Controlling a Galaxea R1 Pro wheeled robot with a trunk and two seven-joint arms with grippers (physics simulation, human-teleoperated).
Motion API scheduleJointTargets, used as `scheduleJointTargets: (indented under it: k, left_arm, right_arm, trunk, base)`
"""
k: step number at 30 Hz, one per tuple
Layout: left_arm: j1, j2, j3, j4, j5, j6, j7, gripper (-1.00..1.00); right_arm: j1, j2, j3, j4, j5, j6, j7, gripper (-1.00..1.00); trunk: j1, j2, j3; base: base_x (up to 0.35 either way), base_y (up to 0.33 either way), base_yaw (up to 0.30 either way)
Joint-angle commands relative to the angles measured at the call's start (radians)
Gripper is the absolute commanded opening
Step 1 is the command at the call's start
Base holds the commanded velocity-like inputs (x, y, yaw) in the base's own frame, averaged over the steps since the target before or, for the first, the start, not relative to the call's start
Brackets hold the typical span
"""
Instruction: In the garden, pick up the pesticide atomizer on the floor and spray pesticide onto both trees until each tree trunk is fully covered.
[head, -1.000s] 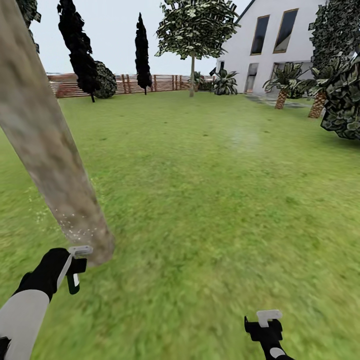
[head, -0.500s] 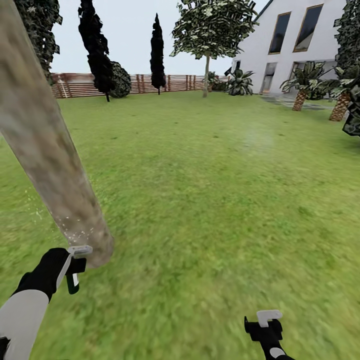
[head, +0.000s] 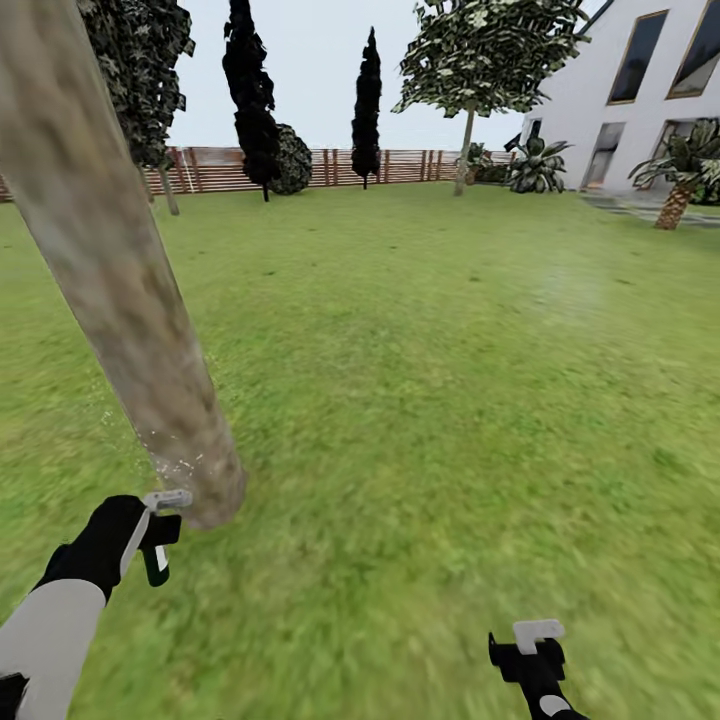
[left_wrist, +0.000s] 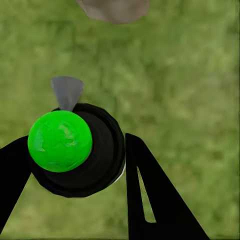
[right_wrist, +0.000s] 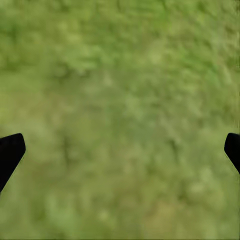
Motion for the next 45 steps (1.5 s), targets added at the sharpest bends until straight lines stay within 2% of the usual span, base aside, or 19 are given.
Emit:
scheduleJointTargets:
  k: [1, 5, 6, 8, 10, 14, 15, 18, 19, 21, 22, 23, 25, 36, 45]
  left_arm:
    - [-0.003, -0.007, 0.001, -0.007, -0.013, 0.005, -0.012, -1.0]
    - [-0.028, -0.02, -0.004, -0.011, -0.012, 0.017, -0.019, -1.0]
    - [-0.059, -0.027, -0.005, -0.01, -0.014, 0.021, -0.018, -1.0]
    - [-0.105, -0.031, -0.007, -0.01, -0.015, 0.079, -0.017, -1.0]
    - [-0.136, -0.031, -0.007, -0.01, -0.015, 0.128, -0.016, -1.0]
    - [-0.138, -0.013, -0.005, -0.009, -0.022, 0.14, -0.017, -1.0]
    - [-0.138, -0.019, -0.007, -0.009, -0.022, 0.14, -0.016, -1.0]
    - [-0.154, -0.067, -0.011, -0.01, -0.021, 0.142, -0.015, -1.0]
    - [-0.161, -0.07, -0.011, -0.01, -0.021, 0.143, -0.015, -1.0]
    - [-0.171, -0.064, -0.01, -0.008, -0.024, 0.144, -0.016, -1.0]
    - [-0.169, -0.036, -0.004, -0.008, -0.025, 0.146, -0.018, -1.0]
    - [-0.164, 0.009, -0.001, -0.008, -0.019, 0.146, -0.022, -1.0]
    - [-0.159, 0.033, -0.009, -0.008, -0.018, 0.146, -0.023, -1.0]
    - [-0.174, 0.013, -0.009, -0.011, -0.018, 0.145, -0.024, -1.0]
    - [-0.175, 0.012, -0.01, -0.011, -0.02, 0.146, -0.024, -1.0]
  right_arm:
    - [0.0, 0.0, 0.008, 0.0, -0.01, -0.003, -0.001, 1.0]
    - [0.0, 0.0, 0.008, 0.0, -0.01, -0.003, -0.001, 1.0]
    - [0.0, 0.0, 0.008, 0.0, -0.01, -0.003, -0.001, 1.0]
    - [0.0, 0.0, 0.008, 0.0, -0.01, -0.003, -0.001, 1.0]
    - [0.0, 0.0, 0.008, -0.001, -0.01, -0.003, -0.001, 1.0]
    - [0.0, -0.003, 0.008, 0.0, -0.01, -0.003, -0.001, 1.0]
    - [0.0, -0.003, 0.008, 0.0, -0.01, -0.003, -0.001, 1.0]
    - [0.0, -0.005, 0.008, 0.0, -0.01, -0.003, -0.001, 1.0]
    - [0.0, -0.005, 0.008, 0.0, -0.01, -0.003, -0.001, 1.0]
    - [0.0, -0.005, 0.008, 0.0, -0.01, -0.003, -0.001, 1.0]
    - [0.0, -0.005, 0.008, -0.001, -0.01, -0.003, -0.001, 1.0]
    - [0.0, -0.005, 0.008, -0.001, -0.01, -0.003, -0.001, 1.0]
    - [0.0, -0.005, 0.008, -0.001, -0.011, -0.003, -0.002, 1.0]
    - [0.0, -0.006, 0.008, 0.0, -0.01, -0.003, -0.002, 1.0]
    - [0.0, -0.006, 0.008, 0.0, -0.01, -0.003, -0.002, 1.0]
  trunk:
    - [0.0, 0.0, -0.001]
    - [0.0, 0.0, -0.001]
    - [0.0, 0.0, -0.001]
    - [0.0, 0.0, -0.001]
    - [0.0, 0.0, -0.001]
    - [0.0, 0.0, -0.001]
    - [0.0, 0.0, -0.001]
    - [0.0, 0.0, -0.001]
    - [0.0, 0.0, -0.001]
    - [0.0, 0.0, -0.001]
    - [0.0, 0.0, -0.001]
    - [0.0, 0.0, -0.001]
    - [0.0, 0.0, -0.001]
    - [0.0, 0.0, -0.001]
    - [0.0, 0.0, -0.001]
  base:
    - [0.028, -0.021, 0.275]
    - [0.005, -0.004, 0.275]
    - [0.0, 0.0, 0.275]
    - [0.0, 0.0, 0.263]
    - [0.0, 0.0, 0.151]
    - [0.0, 0.0, 0.015]
    - [0.0, 0.0, 0.001]
    - [0.0, 0.0, 0.0]
    - [0.0, 0.0, 0.0]
    - [0.0, 0.0, 0.0]
    - [0.0, 0.0, 0.0]
    - [0.0, 0.0, 0.0]
    - [0.0, 0.0, 0.002]
    - [0.189, -0.148, 0.113]
    - [0.114, -0.256, 0.0]
